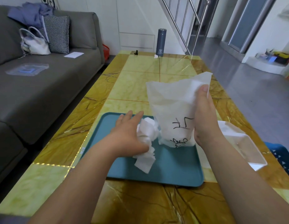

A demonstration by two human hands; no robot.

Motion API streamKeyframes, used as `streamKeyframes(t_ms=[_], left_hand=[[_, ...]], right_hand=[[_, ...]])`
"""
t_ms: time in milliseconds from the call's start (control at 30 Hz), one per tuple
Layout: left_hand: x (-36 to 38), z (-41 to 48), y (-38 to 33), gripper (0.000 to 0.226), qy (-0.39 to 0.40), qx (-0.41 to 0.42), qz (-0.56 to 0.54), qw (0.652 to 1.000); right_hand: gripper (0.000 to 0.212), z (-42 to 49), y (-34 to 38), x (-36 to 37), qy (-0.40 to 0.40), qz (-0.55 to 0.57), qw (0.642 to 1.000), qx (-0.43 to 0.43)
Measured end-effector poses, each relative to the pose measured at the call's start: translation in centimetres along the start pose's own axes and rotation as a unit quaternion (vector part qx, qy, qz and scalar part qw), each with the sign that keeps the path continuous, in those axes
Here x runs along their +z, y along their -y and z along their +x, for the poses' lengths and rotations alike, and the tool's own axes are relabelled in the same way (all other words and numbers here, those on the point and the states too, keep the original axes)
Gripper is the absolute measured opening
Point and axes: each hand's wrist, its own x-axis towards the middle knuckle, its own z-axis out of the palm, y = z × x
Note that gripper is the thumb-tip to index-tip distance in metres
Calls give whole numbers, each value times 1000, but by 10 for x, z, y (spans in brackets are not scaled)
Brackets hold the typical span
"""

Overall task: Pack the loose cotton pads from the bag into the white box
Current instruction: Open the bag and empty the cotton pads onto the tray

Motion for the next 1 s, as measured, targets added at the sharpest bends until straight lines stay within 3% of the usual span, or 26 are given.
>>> streamKeyframes(t_ms=[67,167,233,267,333,400,600,700,800,900,1000], left_hand=[[-2,-5,-4,90,-25,30,-54,998],[1,3,-14,47,-216,148,-126,957],[7,10,-27,33,-261,198,-223,918],[8,11,-34,31,-250,193,-289,904],[9,13,-49,24,-219,167,-379,884],[8,16,-60,14,-167,145,-398,890],[11,27,-78,33,-66,137,-429,890],[17,27,-79,19,-104,91,-442,886],[20,27,-78,5,-154,48,-449,879],[20,27,-72,8,-162,65,-438,882],[14,27,-54,13,-222,98,-332,911]], right_hand=[[45,0,-1,-1,3,8,1000,3],[82,0,-1,1,18,5,1000,12],[97,0,1,1,28,5,999,19],[91,-1,2,1,35,0,999,24],[55,-2,4,-1,49,-18,998,26],[33,-3,5,-2,52,-31,998,26],[67,-1,0,-3,113,-42,990,69],[66,-1,-4,-2,132,-85,985,65],[84,-1,-7,4,130,-106,983,74],[81,0,-6,3,104,-82,989,73],[100,4,-2,-5,44,-32,996,75]])
